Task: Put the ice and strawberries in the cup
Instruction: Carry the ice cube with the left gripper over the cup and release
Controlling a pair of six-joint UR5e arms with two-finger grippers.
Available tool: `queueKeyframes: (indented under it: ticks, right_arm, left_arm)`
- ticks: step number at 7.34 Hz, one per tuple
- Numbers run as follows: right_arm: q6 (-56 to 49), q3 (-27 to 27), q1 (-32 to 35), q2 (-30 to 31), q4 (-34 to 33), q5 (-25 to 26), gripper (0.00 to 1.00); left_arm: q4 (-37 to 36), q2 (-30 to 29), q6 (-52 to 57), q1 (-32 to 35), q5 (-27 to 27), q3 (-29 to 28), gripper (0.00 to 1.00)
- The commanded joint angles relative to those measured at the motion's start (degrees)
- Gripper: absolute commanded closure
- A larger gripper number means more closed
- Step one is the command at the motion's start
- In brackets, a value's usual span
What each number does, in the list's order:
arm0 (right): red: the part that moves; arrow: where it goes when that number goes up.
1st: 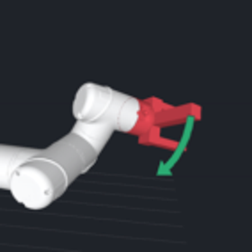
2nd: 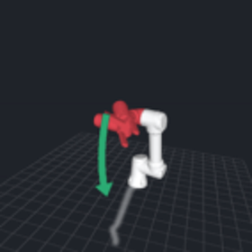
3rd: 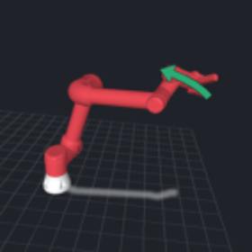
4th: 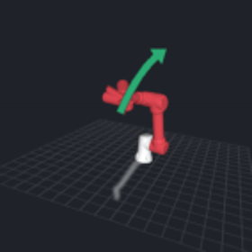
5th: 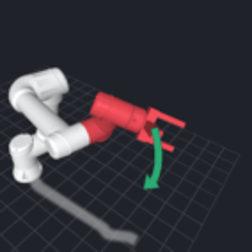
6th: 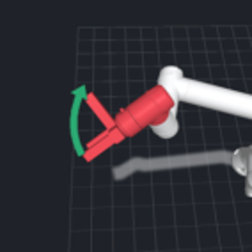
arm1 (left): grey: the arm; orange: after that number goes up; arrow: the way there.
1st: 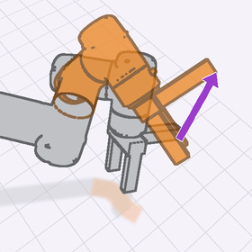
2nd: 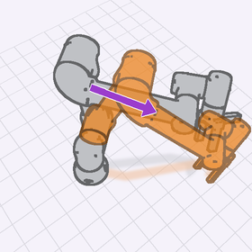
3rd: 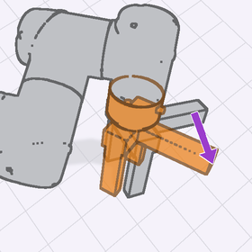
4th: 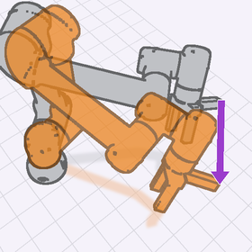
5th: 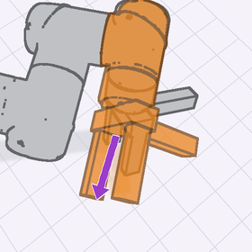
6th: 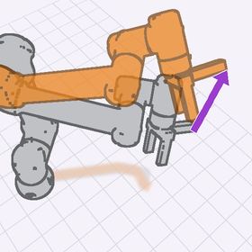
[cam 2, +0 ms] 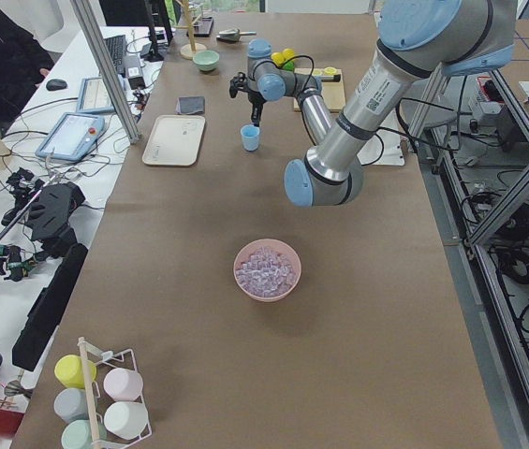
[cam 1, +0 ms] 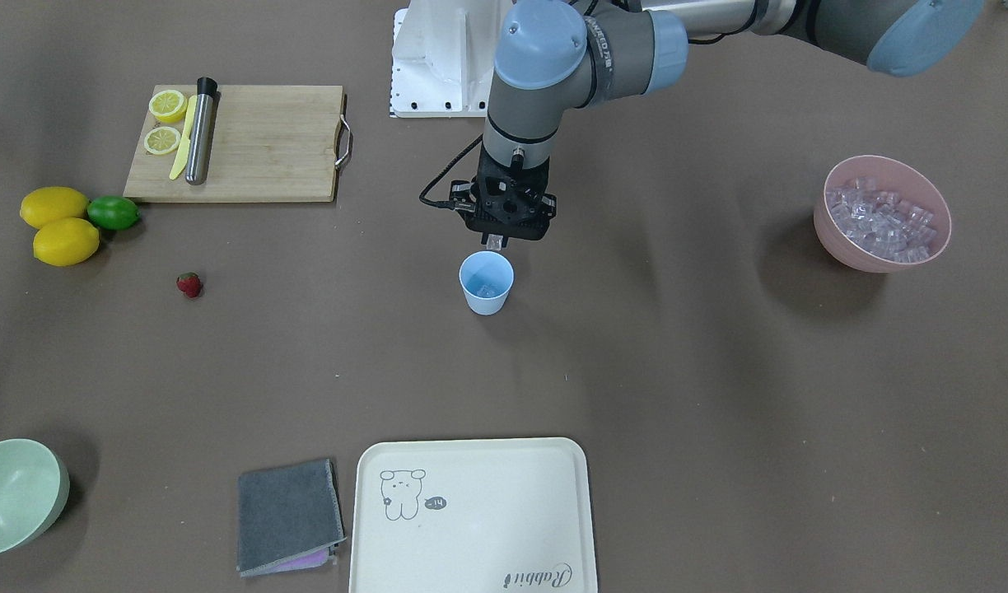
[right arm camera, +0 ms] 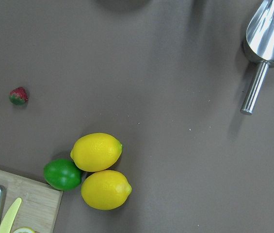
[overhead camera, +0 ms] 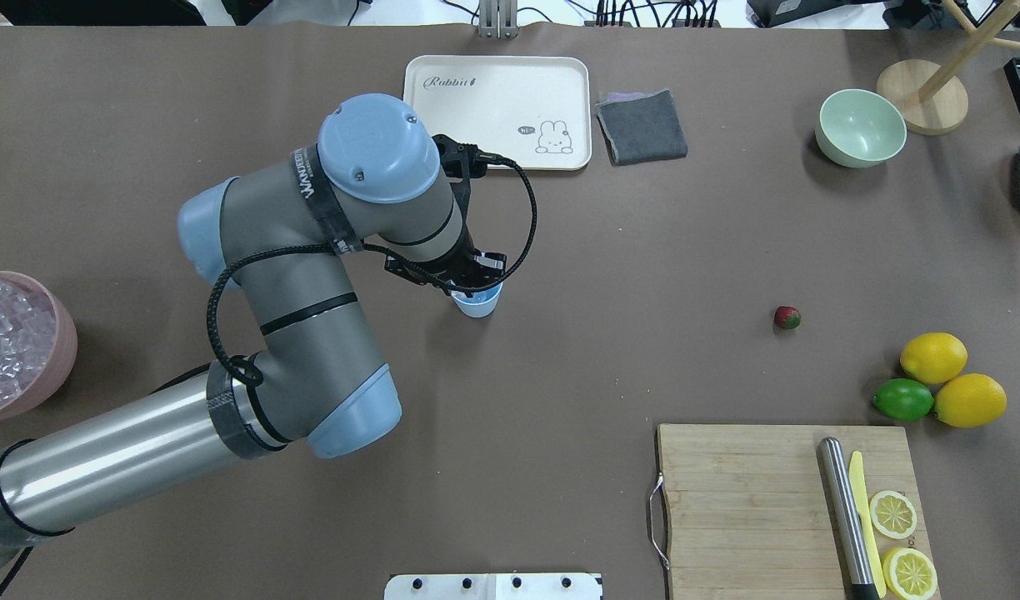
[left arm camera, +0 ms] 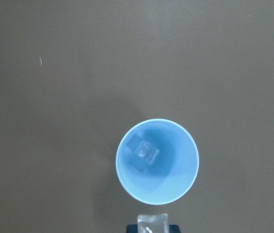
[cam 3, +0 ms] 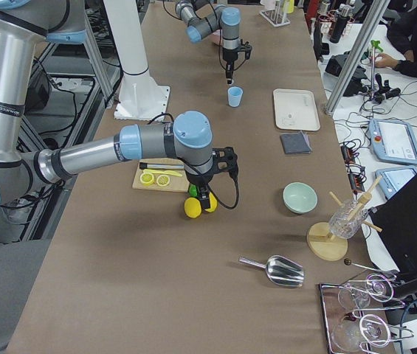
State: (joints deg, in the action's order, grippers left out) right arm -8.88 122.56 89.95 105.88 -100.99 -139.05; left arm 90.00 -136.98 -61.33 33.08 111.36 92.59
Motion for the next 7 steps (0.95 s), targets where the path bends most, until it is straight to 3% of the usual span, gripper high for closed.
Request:
queueKeyframes:
  ticks: [1, 2, 3, 5, 7]
  right_arm:
    - [0.00, 0.05, 0.14, 0.03, 0.00, 0.00, 0.00]
    - [0.00, 0.05, 0.14, -0.06, 0.00, 0.00, 0.00]
    - [0.00, 0.05, 0.14, -0.06, 0.00, 0.00, 0.00]
    - [0.18, 0.13, 0.14, -0.41, 0.09, 0.00, 0.00]
    - [0.26, 0.83, 0.40, -0.06, 0.09, -0.08, 0.00]
  left_arm:
    - [3.95, -0.14, -0.10, 0.06, -0.18, -3.20, 0.70]
    - [3.96, 0.04, -0.10, -0.03, -0.18, -3.12, 0.23]
    - [3.96, 0.04, -0.10, 0.15, -0.18, -2.95, 0.04]
    - [3.61, 1.78, 0.42, 1.89, 0.00, -0.33, 0.03]
    - [3.26, 11.07, 11.07, 5.23, 0.35, 7.91, 0.03]
